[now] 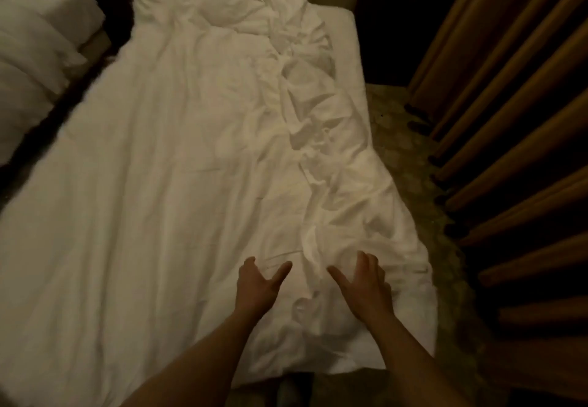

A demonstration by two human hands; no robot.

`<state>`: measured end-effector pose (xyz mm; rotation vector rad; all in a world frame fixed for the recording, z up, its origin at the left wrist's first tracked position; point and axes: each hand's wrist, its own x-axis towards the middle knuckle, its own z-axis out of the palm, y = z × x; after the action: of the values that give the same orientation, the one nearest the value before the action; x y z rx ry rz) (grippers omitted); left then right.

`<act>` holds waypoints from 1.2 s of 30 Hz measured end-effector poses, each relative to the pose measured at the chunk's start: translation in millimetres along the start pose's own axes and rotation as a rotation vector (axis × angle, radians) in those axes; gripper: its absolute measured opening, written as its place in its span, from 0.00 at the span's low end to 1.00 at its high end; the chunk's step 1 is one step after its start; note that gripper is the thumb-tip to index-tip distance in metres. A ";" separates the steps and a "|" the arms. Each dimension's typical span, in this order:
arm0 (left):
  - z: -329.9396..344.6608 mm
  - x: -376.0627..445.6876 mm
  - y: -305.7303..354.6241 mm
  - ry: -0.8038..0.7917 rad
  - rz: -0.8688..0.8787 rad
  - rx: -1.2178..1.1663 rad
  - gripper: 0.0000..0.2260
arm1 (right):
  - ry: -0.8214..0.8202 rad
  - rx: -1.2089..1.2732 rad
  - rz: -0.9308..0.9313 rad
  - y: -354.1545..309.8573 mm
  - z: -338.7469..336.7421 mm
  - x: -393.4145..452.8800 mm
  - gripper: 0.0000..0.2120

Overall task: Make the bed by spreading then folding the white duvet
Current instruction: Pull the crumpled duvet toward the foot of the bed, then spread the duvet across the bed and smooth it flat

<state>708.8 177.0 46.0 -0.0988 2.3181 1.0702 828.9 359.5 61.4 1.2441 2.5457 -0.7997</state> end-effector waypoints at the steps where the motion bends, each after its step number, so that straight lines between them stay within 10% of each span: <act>1: -31.1 1.1 -9.2 0.021 -0.003 -0.008 0.53 | -0.001 0.013 -0.021 -23.8 4.8 -7.7 0.46; 13: -501.5 -16.9 -226.6 0.444 -0.152 -0.244 0.62 | -0.066 0.069 -0.572 -465.7 151.2 -217.5 0.49; 17: -600.4 -40.5 -241.5 0.447 -0.173 -0.349 0.35 | -0.133 0.030 -0.505 -518.4 195.8 -256.5 0.46; 19: -630.8 -40.9 -235.0 0.444 -0.190 -0.360 0.13 | -0.163 0.032 -0.464 -534.0 215.5 -264.0 0.45; 22: -663.4 -0.9 -243.1 0.414 -0.176 -0.371 0.12 | -0.163 0.061 -0.380 -568.7 242.9 -256.2 0.46; 32: -714.8 178.8 -246.9 0.222 -0.224 -0.223 0.50 | -0.175 0.229 -0.111 -686.6 327.8 -181.4 0.48; 36: -735.7 224.3 -200.1 0.146 -0.155 -0.175 0.26 | -0.113 0.238 -0.013 -713.6 334.1 -162.4 0.47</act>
<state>234.3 -448.9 167.8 -0.4309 2.2954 1.2190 357.1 -289.5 119.8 1.2086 2.4259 -1.1696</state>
